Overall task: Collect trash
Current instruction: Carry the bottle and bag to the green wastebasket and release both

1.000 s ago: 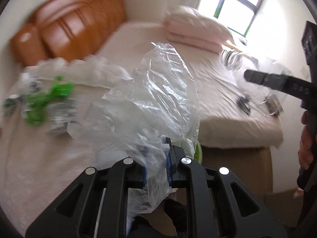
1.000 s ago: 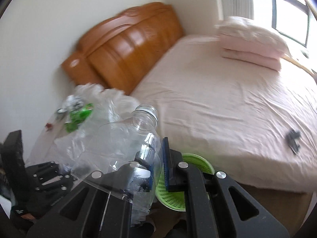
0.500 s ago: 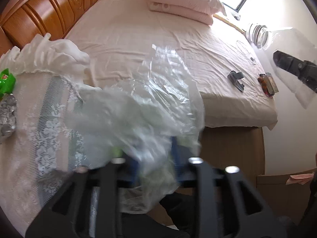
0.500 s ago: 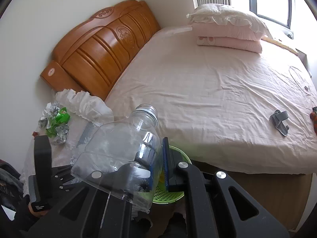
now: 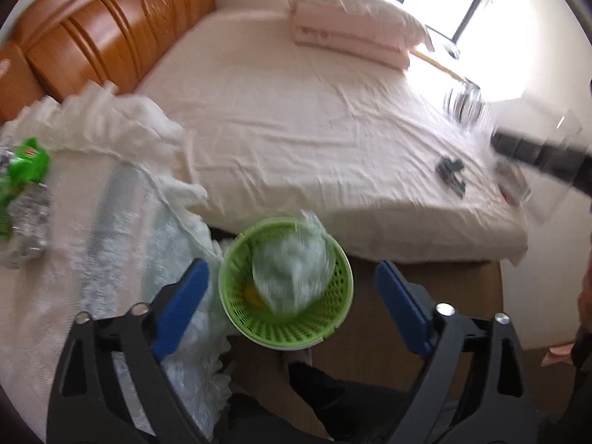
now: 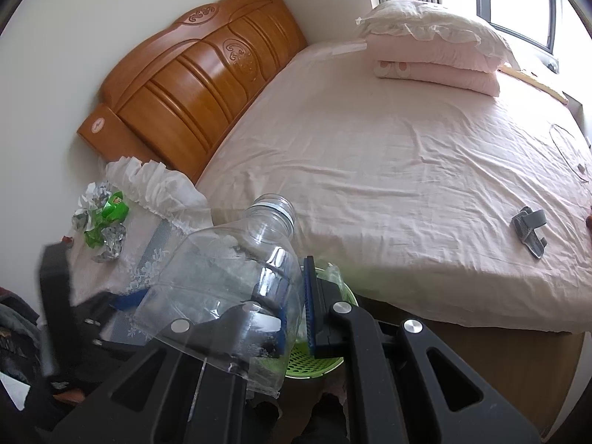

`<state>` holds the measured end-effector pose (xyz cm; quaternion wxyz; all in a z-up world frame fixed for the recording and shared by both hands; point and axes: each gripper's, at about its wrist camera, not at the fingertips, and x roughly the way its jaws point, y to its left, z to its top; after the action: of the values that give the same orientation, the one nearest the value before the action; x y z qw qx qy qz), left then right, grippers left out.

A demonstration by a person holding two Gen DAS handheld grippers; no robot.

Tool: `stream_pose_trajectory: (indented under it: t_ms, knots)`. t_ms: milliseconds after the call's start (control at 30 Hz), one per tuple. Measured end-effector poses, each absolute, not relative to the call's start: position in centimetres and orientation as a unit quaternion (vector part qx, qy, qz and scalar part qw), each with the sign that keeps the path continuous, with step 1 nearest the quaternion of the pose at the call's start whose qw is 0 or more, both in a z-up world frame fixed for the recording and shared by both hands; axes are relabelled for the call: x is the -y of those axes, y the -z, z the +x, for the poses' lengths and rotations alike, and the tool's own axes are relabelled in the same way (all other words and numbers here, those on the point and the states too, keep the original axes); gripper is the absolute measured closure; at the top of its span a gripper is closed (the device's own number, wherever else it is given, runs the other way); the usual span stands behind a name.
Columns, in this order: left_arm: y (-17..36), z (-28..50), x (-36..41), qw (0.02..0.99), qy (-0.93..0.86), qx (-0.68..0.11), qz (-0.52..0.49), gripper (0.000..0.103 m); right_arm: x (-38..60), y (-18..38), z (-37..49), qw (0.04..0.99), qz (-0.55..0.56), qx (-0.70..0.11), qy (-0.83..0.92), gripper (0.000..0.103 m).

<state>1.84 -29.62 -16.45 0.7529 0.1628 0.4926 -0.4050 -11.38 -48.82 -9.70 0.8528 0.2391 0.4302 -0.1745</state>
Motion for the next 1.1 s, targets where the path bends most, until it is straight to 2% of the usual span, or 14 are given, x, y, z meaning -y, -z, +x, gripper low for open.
stream_pose_trajectory:
  t_ms: [200, 400, 600, 767, 800, 833, 900, 967, 1100]
  knots:
    - [11.4, 2.9, 26.2, 0.804, 0.374, -0.438, 0.146, 0.008, 47.6, 9.7, -11.1, 0.855, 0.241, -0.428, 0.169, 0.094]
    - [8.4, 4.1, 22.4, 0.826, 0.356, -0.420, 0.127, 0.008, 44.6, 10.7, -10.1, 0.852, 0.239, -0.436, 0.162, 0.094]
    - [8.1, 4.5, 20.4, 0.824, 0.354, -0.422, 0.132, 0.008, 42.1, 12.5, -9.0, 0.842, 0.243, -0.454, 0.161, 0.093]
    - [8.7, 4.9, 19.8, 0.819, 0.352, -0.431, 0.140, 0.008, 41.0, 15.1, -7.9, 0.825, 0.248, -0.478, 0.173, 0.087]
    - [8.8, 5.0, 19.7, 0.818, 0.352, -0.433, 0.140, 0.008, 40.9, 15.7, -7.7, 0.821, 0.252, -0.482, 0.174, 0.075]
    - [8.9, 5.1, 19.5, 0.817, 0.351, -0.436, 0.139, 0.008, 40.9, 16.7, -7.3, 0.813, 0.254, -0.493, 0.179, 0.056]
    - [9.2, 5.4, 19.1, 0.814, 0.349, -0.442, 0.139, 0.008, 40.8, 17.7, -6.9, 0.805, 0.255, -0.500, 0.191, 0.039]
    - [9.3, 5.5, 18.9, 0.814, 0.345, -0.446, 0.139, 0.008, 40.7, 18.2, -6.6, 0.800, 0.255, -0.506, 0.196, 0.038]
    - [9.4, 5.7, 18.2, 0.815, 0.339, -0.449, 0.136, 0.008, 40.6, 17.4, -6.9, 0.803, 0.260, -0.494, 0.207, 0.024]
